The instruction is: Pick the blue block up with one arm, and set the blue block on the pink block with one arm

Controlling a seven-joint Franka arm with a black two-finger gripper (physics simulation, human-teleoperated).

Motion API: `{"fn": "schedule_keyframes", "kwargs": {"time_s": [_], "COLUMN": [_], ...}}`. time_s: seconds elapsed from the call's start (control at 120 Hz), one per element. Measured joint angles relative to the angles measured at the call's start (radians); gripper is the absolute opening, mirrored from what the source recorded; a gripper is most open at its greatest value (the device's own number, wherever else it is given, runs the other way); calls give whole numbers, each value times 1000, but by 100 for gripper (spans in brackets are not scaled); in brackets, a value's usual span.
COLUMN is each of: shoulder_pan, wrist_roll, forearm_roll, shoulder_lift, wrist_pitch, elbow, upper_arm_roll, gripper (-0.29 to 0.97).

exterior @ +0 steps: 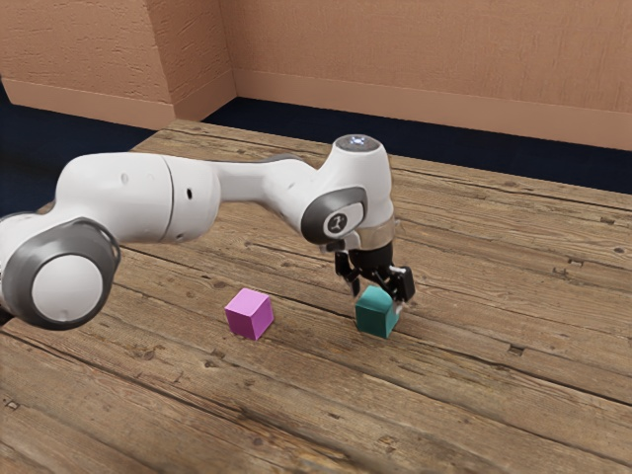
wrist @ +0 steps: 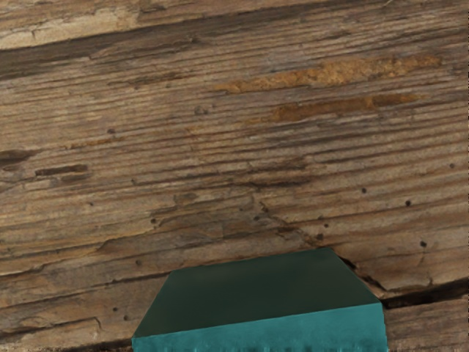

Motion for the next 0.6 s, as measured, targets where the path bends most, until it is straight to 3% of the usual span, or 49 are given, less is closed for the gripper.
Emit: {"fn": "schedule_keyframes", "kwargs": {"time_s": [0.6], "shoulder_pan": [1], "wrist_roll": [-27], "forearm_roll": [-9], "shoulder_lift": [34], "wrist_pitch": [-8], "elbow": [34], "upper_arm_roll": [12], "gripper": [68]}}
